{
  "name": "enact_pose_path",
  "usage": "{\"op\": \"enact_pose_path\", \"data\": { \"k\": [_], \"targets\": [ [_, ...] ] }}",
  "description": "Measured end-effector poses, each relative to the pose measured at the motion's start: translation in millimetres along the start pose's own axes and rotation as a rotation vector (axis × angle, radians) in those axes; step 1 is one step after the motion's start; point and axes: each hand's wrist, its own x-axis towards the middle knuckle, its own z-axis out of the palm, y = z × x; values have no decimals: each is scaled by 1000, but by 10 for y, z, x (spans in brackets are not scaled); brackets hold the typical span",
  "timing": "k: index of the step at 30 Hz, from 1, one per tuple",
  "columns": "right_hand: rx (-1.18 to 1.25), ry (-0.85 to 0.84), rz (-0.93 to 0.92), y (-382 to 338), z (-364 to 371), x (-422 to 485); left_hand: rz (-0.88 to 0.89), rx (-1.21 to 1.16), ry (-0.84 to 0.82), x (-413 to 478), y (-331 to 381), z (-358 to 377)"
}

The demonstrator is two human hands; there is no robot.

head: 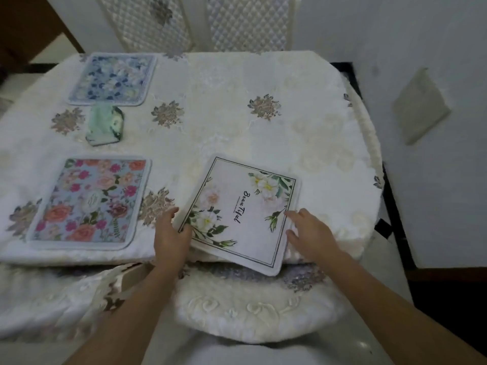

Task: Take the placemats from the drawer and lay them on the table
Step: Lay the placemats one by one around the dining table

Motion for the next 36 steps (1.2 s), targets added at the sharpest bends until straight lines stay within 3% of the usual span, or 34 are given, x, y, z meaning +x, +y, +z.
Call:
{"op": "enact_pose_path", "data": {
  "k": [7,11,14,19,27,36],
  "targets": [
    [70,-98,-295,57,-52,864,-495,-279,-4,-230,63,55],
    [-25,-113,-359,-174,-56,1390,-587,-393,-57,-404,106,197],
    [-120,-82,-331,-211,-35,1557,-563,-349,-74,-496,131,248],
    [-38,-18,-265,3,86,1414,-441,-124,-252,-539,253,334],
    [-53,-9,-173,461,-156,1162,-277,-106,-179,-473,455,330],
    [259,40,56,478,12,260,-40,-145,-137,25,650,256]
  ]
}}
